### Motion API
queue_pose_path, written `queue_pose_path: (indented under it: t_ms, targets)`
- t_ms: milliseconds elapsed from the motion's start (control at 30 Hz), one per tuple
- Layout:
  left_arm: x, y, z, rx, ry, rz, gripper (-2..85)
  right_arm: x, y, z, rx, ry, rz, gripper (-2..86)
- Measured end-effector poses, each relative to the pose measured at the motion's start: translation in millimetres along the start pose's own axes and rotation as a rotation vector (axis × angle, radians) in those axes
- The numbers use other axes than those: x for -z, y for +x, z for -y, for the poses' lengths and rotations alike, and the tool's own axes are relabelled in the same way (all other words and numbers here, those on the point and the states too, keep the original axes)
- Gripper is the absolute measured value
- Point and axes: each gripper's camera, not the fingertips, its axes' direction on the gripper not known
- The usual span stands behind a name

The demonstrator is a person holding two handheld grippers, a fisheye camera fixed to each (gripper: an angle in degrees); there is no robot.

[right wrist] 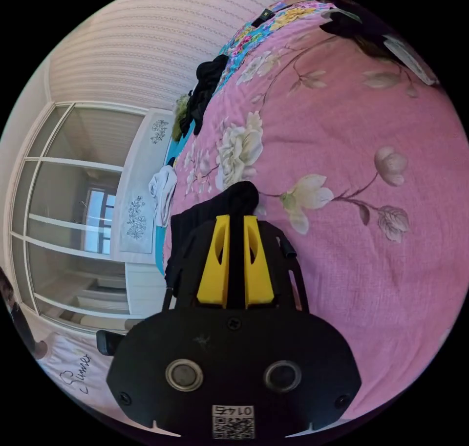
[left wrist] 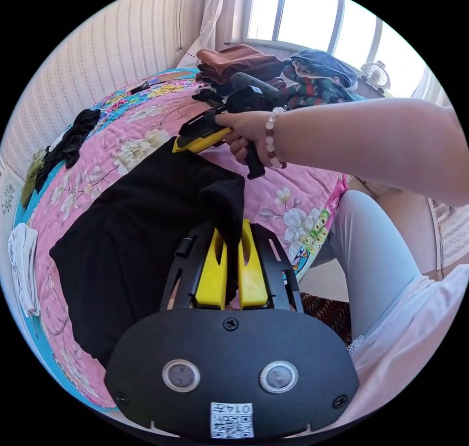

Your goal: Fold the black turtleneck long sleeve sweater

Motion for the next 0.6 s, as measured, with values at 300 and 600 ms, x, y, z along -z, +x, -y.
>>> queue_pose_path:
  t_ms: [300,600]
  targets:
    - [24,-3,-32,-0.105,0.069,-0.29,-0.3,104,-5,-81,0.182,0.104,-0.025,1.5]
    - [24,11,-74,-0.02,0.114,-0.614,0.4,202,8,-216,-0.022,0.264,-0.083,1.3]
